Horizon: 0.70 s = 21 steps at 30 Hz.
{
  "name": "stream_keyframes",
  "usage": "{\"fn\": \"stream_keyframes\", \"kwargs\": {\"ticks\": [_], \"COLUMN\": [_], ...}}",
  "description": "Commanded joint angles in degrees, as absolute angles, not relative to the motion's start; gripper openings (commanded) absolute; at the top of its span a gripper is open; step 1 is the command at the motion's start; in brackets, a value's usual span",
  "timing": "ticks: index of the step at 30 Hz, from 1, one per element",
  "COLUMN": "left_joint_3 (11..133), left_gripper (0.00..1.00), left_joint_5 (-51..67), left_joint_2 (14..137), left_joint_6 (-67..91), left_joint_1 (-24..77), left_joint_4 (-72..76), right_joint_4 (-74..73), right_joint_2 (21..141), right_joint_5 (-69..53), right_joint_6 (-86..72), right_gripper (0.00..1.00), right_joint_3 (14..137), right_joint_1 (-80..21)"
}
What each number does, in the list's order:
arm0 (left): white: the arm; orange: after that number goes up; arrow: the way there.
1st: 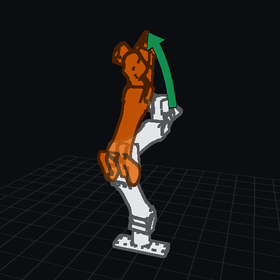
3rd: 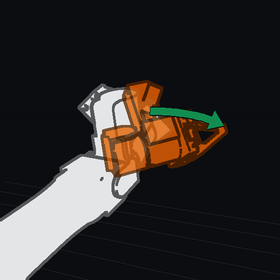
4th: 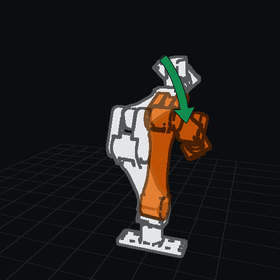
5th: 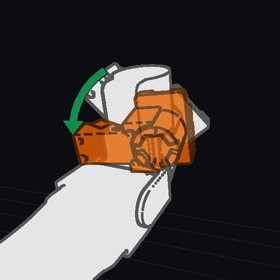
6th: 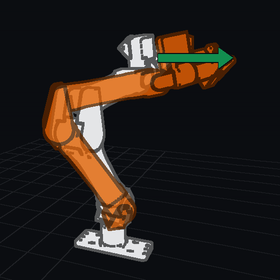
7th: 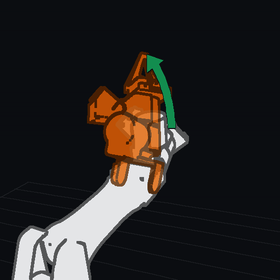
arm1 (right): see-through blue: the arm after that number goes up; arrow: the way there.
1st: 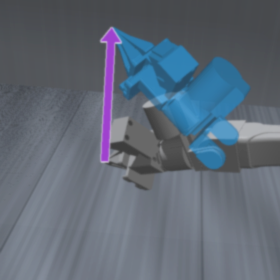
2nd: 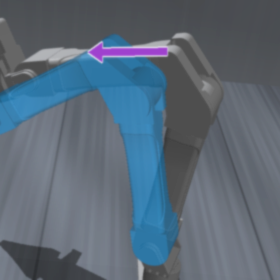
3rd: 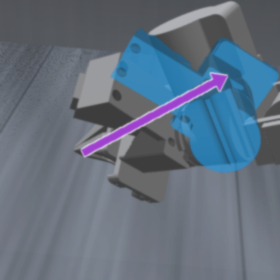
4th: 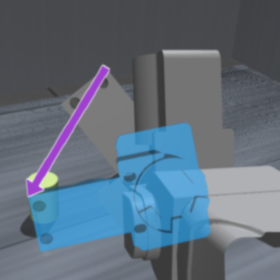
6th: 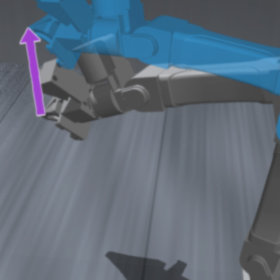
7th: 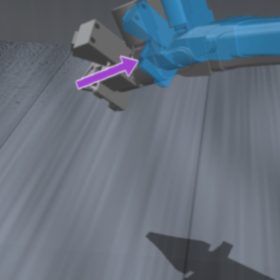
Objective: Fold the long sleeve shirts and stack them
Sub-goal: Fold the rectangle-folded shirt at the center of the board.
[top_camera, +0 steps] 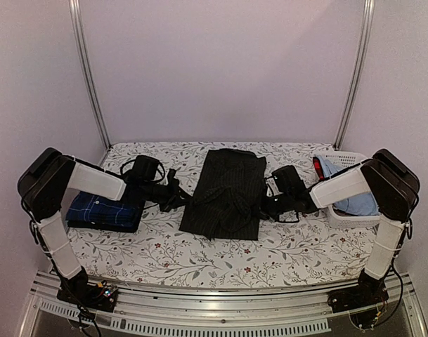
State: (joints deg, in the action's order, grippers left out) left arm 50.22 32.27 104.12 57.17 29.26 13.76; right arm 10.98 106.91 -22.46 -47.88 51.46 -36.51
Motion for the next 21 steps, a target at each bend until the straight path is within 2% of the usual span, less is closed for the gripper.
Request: {"fn": "stream_keyframes", "kwargs": {"ticks": [1,8,10,13,14,17,21], "left_joint_3": [52.97,57.77,58.87,60.68,61.33,63.54,66.15], "left_gripper": [0.00,0.00,0.01,0.06,0.10,0.36,0.53], "left_joint_5": [31.60,32.61,32.92,33.32,33.06,32.25,30.54], "left_joint_2": [103.91,107.70,108.94,110.51,110.72,110.92,109.72], "left_joint_6": [55.61,54.59,54.54,54.22,53.91,52.24,49.75], "left_joint_1": [29.62,29.48,29.40,29.14,29.03,28.28,26.67], "left_joint_4": [11.81,10.66,10.80,10.41,9.99,8.43,5.36], "right_joint_4": [11.51,11.59,11.54,11.33,10.95,8.63,4.44], "right_joint_2": [104.77,103.19,103.14,102.93,102.77,101.49,98.79], "right_joint_5": [-19.91,-18.22,-18.32,-18.37,-18.27,-17.02,-13.95], "right_joint_6": [-49.11,-49.81,-49.75,-49.08,-48.56,-46.69,-43.97], "right_gripper": [0.00,0.00,0.06,0.23,0.29,0.42,0.52], "right_joint_3": [52.42,52.05,52.15,52.80,53.23,54.59,55.94], "right_joint_1": [-35.55,-33.92,-33.55,-33.33,-33.24,-32.97,-32.92]}}
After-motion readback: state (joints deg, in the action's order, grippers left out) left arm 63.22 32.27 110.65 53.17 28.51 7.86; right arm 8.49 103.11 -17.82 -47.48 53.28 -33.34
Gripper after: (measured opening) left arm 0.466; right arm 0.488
